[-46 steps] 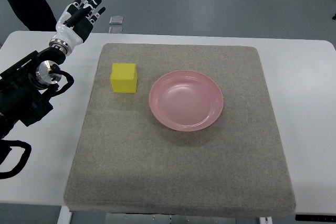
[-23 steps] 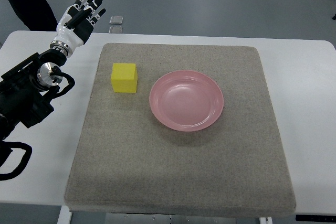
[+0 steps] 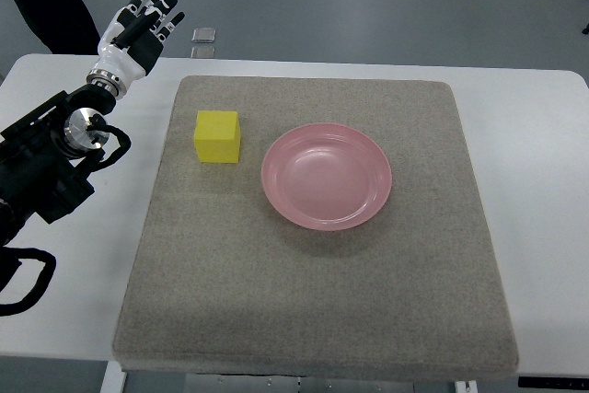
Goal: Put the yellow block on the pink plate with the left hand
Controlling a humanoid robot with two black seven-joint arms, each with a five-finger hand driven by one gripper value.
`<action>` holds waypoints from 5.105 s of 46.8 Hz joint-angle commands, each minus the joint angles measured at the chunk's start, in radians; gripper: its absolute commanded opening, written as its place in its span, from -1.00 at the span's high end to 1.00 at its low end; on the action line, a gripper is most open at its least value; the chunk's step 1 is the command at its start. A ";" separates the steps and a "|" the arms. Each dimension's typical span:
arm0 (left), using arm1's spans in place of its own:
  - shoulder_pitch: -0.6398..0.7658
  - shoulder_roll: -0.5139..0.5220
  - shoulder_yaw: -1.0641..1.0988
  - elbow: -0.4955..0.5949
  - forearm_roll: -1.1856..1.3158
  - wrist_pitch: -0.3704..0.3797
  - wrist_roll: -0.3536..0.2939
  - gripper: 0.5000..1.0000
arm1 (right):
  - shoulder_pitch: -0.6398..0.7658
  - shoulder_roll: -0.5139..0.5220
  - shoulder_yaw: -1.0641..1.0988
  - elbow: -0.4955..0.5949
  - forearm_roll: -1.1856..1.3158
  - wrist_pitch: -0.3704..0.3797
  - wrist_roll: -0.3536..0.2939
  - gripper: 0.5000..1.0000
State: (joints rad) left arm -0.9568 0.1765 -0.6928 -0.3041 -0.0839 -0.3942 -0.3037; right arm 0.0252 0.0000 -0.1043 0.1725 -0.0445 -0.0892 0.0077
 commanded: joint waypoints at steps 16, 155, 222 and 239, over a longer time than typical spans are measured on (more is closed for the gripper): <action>-0.008 0.008 0.027 0.000 0.013 0.003 0.009 -0.96 | 0.001 0.000 0.000 0.001 0.000 0.000 0.000 -0.69; -0.313 0.268 0.745 -0.438 1.141 -0.094 0.003 -0.88 | -0.001 0.000 0.000 -0.001 0.000 -0.001 0.000 -0.69; -0.367 0.239 0.725 -0.474 1.176 0.035 0.017 0.11 | -0.001 0.000 0.000 -0.001 0.000 0.000 0.000 -0.69; -0.402 0.238 0.725 -0.624 1.191 0.080 0.015 0.10 | 0.001 0.000 0.000 0.001 0.000 0.000 0.000 -0.69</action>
State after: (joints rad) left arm -1.3559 0.4156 0.0321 -0.9006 1.0985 -0.3222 -0.2898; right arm 0.0252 0.0000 -0.1043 0.1725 -0.0445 -0.0893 0.0076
